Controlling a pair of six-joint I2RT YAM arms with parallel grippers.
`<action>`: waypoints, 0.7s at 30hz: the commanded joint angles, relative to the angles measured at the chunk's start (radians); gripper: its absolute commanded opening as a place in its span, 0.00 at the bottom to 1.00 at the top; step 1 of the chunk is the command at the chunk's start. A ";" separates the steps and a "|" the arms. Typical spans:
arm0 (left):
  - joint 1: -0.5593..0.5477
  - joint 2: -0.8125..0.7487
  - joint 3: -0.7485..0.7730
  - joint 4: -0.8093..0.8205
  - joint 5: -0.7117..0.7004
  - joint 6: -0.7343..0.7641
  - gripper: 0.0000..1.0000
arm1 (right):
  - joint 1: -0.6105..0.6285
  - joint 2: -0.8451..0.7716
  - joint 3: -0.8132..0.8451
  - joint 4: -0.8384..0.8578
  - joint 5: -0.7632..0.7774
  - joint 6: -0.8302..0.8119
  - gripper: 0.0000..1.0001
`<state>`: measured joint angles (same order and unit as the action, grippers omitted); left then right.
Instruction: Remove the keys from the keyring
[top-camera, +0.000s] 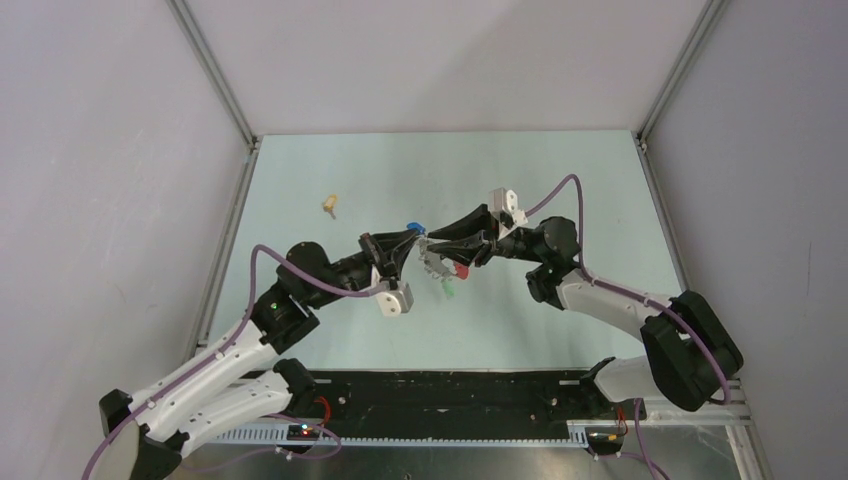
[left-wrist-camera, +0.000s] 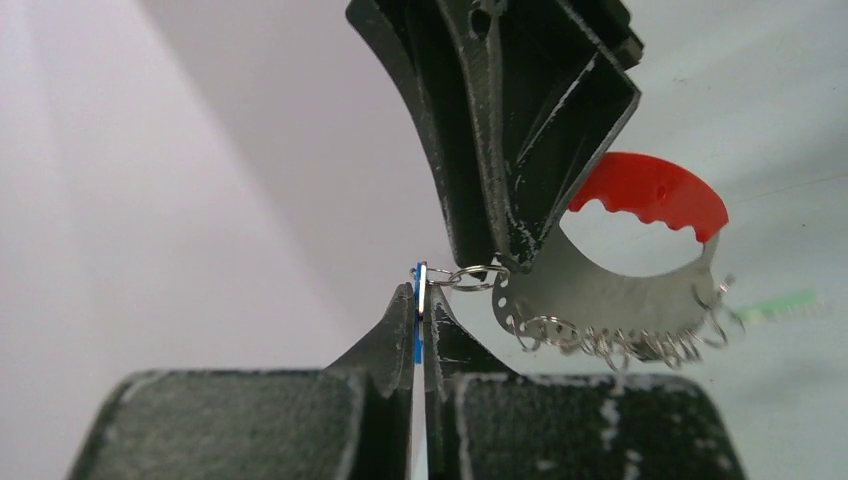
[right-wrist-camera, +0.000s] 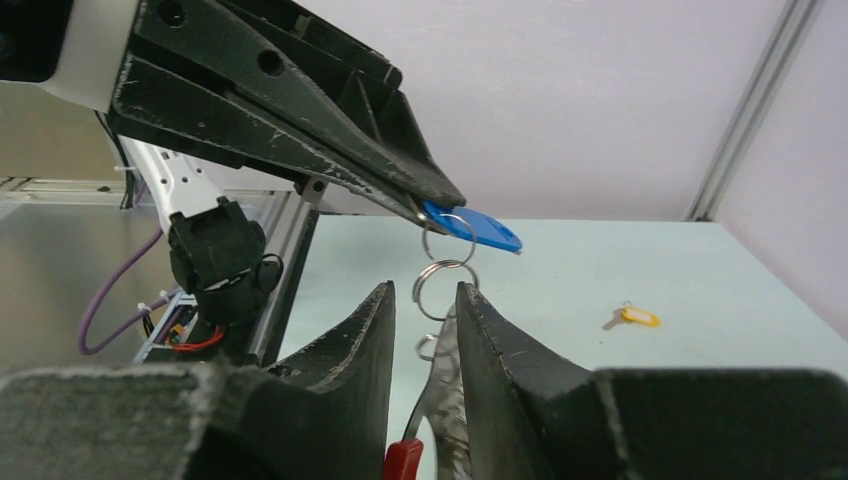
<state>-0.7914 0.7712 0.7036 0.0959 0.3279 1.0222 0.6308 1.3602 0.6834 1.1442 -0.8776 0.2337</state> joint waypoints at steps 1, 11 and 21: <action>0.005 -0.027 -0.002 0.059 0.047 0.052 0.00 | -0.010 -0.036 0.034 -0.028 0.034 -0.070 0.35; 0.005 -0.034 0.002 0.027 0.079 0.082 0.00 | -0.020 -0.031 0.050 -0.035 0.020 -0.069 0.41; 0.004 -0.038 0.008 0.015 0.095 0.084 0.00 | 0.000 0.009 0.095 -0.047 -0.065 -0.040 0.45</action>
<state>-0.7914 0.7563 0.6991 0.0612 0.3973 1.0828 0.6147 1.3563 0.7315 1.0866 -0.9047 0.1844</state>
